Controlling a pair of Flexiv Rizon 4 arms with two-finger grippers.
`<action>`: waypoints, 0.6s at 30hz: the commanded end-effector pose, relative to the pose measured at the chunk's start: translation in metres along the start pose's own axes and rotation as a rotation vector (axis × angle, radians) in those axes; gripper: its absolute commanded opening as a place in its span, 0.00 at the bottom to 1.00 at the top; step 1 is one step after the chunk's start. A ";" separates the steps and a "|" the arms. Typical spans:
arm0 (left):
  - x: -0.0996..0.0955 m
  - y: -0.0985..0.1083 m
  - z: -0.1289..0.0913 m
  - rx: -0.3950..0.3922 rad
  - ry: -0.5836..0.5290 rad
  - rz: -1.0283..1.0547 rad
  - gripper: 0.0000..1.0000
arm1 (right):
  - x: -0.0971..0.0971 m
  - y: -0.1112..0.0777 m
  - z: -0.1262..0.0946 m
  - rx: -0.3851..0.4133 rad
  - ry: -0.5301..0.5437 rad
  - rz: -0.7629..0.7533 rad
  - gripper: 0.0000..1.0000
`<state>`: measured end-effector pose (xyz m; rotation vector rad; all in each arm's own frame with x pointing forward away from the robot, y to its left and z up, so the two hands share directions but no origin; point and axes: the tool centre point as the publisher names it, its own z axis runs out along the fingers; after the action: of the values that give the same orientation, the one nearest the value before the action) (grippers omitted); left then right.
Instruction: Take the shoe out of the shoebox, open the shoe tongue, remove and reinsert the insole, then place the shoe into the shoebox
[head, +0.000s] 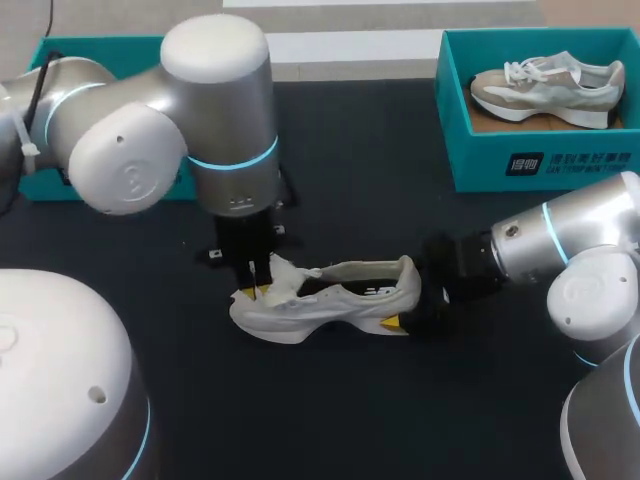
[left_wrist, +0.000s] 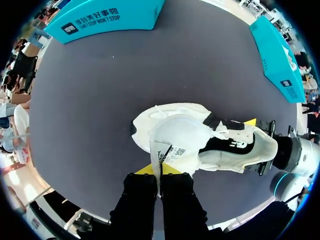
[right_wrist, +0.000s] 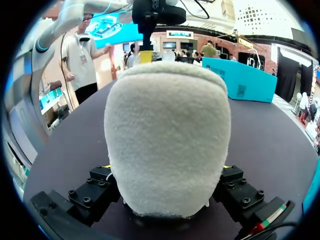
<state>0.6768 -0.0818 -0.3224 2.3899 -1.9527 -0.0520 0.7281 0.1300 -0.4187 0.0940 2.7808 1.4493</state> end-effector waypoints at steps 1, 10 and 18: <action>-0.013 -0.001 0.009 -0.012 0.069 -0.029 0.00 | 0.000 0.000 0.000 0.005 -0.002 0.002 0.00; -0.021 -0.015 0.039 -0.087 -0.003 -0.121 0.00 | 0.000 0.000 0.000 0.005 -0.002 0.002 0.00; -0.033 -0.016 0.051 -0.136 -0.013 -0.177 0.40 | 0.000 0.000 0.000 0.005 -0.002 0.002 0.00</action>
<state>0.6818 -0.0504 -0.3709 2.4747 -1.6889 -0.2011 0.7282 0.1307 -0.4187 0.0950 2.7826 1.4473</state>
